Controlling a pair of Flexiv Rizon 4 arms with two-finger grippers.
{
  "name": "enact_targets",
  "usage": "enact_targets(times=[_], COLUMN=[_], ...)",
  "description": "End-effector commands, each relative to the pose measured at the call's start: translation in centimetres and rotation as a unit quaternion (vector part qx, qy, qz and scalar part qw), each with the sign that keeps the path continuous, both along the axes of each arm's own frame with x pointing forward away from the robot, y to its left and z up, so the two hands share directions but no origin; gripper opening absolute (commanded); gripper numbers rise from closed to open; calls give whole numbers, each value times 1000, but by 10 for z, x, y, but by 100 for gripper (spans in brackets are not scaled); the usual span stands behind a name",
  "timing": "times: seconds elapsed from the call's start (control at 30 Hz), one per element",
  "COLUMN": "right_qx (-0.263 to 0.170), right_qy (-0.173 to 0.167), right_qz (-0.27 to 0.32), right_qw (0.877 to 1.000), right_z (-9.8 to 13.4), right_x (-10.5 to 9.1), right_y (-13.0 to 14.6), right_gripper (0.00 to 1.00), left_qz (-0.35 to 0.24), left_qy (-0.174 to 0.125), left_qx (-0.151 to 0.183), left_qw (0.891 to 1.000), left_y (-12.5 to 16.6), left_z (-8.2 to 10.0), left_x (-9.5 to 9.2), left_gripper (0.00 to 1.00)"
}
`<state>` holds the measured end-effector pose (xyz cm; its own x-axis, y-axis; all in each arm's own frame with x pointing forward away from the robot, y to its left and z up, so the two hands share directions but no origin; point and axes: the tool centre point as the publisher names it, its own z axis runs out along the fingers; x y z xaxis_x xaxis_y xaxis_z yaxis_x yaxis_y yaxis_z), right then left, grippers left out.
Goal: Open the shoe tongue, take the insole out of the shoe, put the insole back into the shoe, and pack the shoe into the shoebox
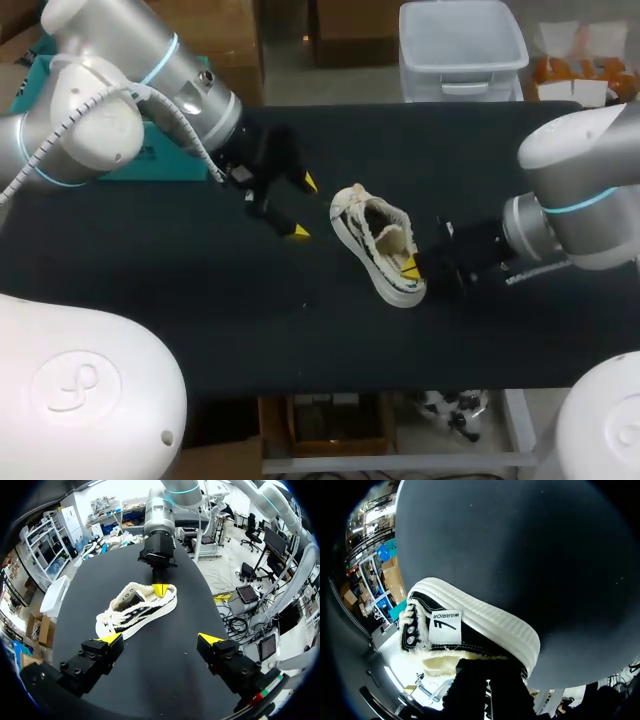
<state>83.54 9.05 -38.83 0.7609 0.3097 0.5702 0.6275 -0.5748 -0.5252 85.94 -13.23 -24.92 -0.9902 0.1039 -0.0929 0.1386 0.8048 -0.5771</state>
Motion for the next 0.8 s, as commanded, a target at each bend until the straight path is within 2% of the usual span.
enact_targets(times=[0.03,0.2,0.5,0.8], right_qx=[-22,-33,-54,-46], right_qy=[2,-2,-45,-80], right_qz=[-11,-14,2,19], right_qw=[1000,999,998,996], right_z=[-12,-14,24,60], right_x=[0,-2,-9,-14], right_y=[4,6,6,-36], right_gripper=[0,0,0,0], left_qz=[11,20,41,77], left_qy=[3,10,21,38], left_qx=[5,15,25,50], left_qw=[1000,1000,999,995], left_y=[5,7,10,8], left_z=[2,-1,2,9], left_x=[-1,1,0,-13], left_gripper=[100,100,100,100])
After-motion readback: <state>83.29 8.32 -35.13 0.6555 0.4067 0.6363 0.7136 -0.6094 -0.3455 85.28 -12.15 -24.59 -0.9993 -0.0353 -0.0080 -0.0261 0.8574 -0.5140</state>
